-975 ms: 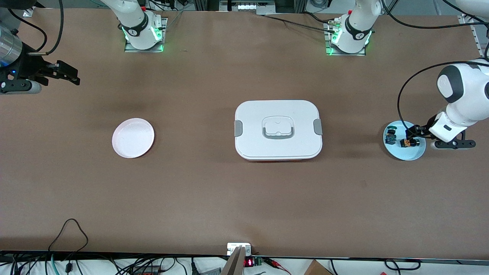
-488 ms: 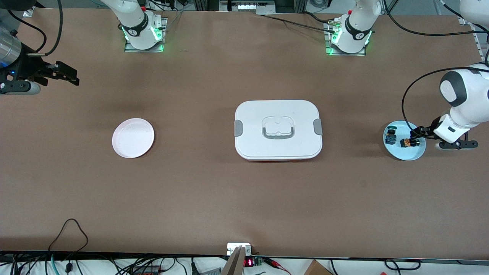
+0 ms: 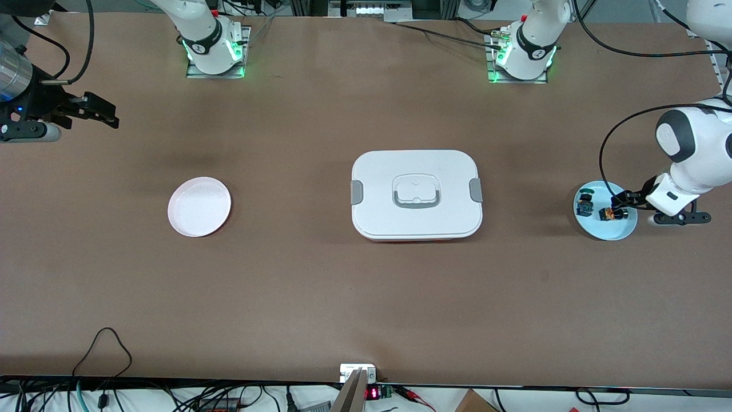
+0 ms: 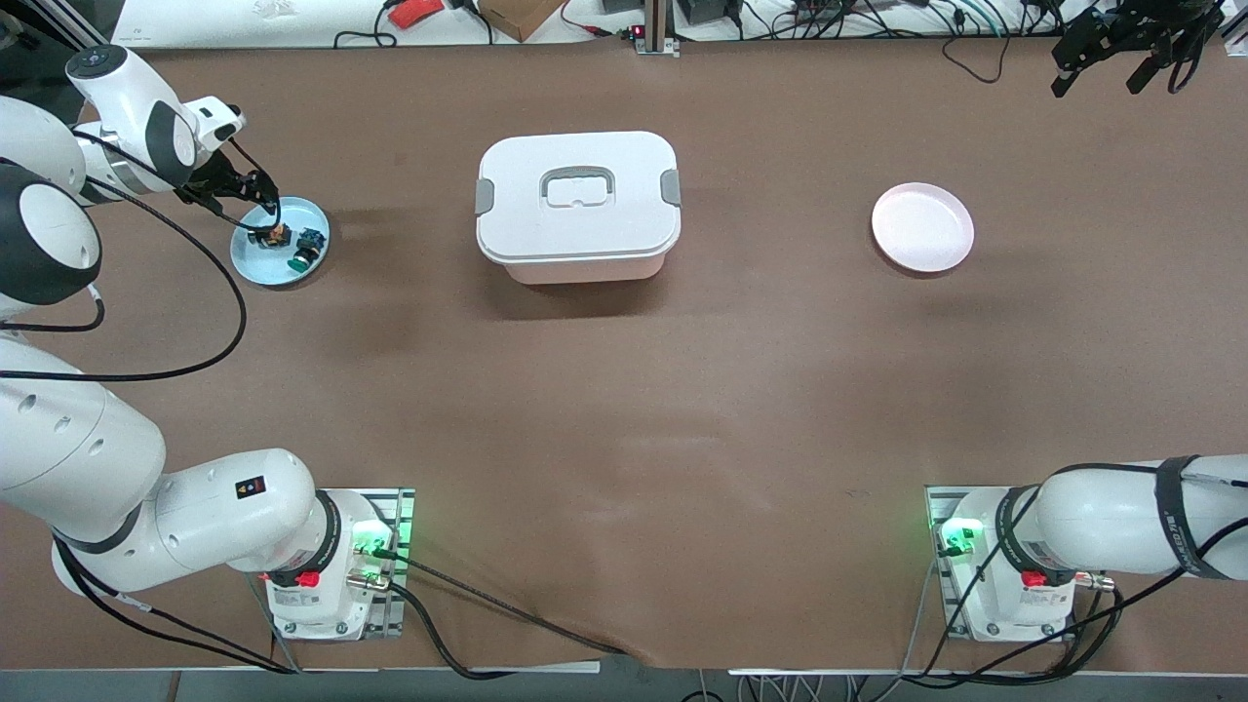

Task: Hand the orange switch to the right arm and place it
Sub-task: 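Close the left gripper on the orange switch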

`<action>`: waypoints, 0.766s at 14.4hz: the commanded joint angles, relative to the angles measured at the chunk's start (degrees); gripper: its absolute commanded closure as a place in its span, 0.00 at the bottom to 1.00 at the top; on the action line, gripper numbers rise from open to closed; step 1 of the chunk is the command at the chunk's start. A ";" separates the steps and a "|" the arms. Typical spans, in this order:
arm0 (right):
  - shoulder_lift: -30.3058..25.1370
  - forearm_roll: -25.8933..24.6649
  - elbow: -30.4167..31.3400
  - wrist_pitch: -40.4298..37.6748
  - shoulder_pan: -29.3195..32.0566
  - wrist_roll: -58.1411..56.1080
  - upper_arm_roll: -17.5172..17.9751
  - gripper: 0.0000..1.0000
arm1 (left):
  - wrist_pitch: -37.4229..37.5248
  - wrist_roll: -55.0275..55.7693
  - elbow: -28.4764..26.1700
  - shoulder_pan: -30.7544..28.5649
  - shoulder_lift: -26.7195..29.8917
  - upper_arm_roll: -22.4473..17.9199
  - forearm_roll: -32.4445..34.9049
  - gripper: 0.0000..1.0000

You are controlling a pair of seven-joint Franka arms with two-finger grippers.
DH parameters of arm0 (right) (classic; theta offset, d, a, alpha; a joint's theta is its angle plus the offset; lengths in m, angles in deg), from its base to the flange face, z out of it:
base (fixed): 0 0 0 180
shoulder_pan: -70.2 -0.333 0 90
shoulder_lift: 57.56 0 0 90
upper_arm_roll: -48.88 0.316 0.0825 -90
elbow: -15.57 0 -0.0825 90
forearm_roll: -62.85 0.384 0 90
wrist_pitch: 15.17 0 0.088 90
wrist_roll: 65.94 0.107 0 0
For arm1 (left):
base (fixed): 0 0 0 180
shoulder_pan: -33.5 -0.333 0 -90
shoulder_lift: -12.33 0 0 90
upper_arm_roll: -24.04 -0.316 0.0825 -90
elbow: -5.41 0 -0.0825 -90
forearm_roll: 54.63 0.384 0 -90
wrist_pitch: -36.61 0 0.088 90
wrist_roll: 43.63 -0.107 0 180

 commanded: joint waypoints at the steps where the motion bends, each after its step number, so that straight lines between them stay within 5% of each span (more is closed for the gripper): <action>1: -0.36 -0.65 0.21 -0.48 0.35 -0.42 0.31 0.00 | -2.05 -2.13 0.98 -1.21 -2.35 0.58 0.35 0.00; 6: -0.27 -1.61 0.21 -0.22 0.43 -0.51 0.31 0.00 | -9.69 -2.14 1.07 -1.82 -6.22 0.93 -0.18 0.00; 11: -0.27 -1.97 0.21 -0.13 0.35 -0.51 0.31 0.00 | -9.61 -2.05 0.37 -2.88 -5.87 2.69 -0.27 0.00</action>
